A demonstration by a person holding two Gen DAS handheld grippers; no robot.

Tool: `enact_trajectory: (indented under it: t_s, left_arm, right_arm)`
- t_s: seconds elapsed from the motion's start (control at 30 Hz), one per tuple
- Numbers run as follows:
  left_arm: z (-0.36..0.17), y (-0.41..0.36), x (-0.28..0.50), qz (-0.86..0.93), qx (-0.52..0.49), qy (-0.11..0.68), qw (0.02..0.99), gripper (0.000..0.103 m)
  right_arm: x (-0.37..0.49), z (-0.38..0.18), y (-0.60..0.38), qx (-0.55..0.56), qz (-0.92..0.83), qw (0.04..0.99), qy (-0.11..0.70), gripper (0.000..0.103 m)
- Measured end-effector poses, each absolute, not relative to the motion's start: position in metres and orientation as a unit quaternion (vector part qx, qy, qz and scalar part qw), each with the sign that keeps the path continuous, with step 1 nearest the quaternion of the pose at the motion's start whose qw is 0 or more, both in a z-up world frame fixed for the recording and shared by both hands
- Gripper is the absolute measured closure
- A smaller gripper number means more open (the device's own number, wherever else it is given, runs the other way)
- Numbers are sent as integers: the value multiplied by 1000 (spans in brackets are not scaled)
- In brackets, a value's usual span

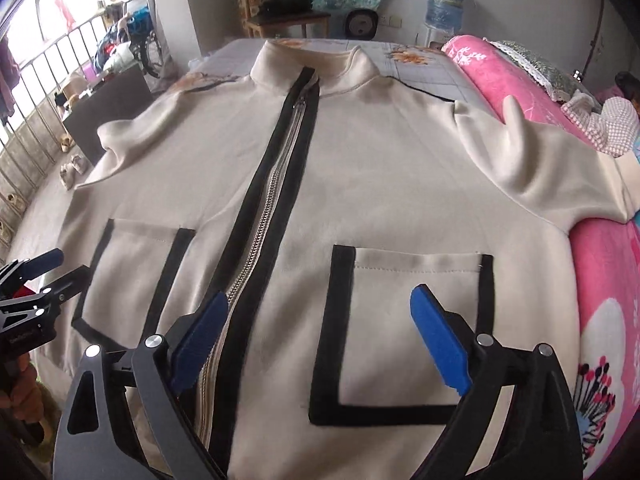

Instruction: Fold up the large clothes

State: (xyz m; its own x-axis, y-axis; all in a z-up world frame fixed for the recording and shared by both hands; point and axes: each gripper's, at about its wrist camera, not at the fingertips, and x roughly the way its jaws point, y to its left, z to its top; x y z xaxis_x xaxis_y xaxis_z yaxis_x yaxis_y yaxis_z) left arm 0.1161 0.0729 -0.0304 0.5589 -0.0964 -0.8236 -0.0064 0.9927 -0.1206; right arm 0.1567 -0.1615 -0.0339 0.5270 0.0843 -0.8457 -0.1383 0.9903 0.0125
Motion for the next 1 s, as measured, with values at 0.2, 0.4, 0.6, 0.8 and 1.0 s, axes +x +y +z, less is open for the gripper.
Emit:
enact_trajectory:
  t_s: [0.2, 0.4, 0.6, 0.8, 1.0]
  left_arm:
    - [-5, 140, 120, 24, -119, 418, 900, 26]
    - [-23, 281, 161, 78, -339, 423, 837, 26]
    - [-140, 370, 206, 25, -601, 469, 647, 29]
    - [-240, 362, 220, -23, -746, 466, 476, 29]
    - [-274, 345, 240, -17, -780, 452, 432, 49]
  right_arm:
    - [172, -39, -142, -21, 112, 867, 485, 13]
    - [195, -51, -123, -23, 140, 857, 495, 13]
    - [209, -55, -119, -19, 134, 855, 501, 13]
    - [211, -54, -110, -40, 126, 854, 503, 13]
    - [216, -54, -107, -42, 116, 853, 507, 13]
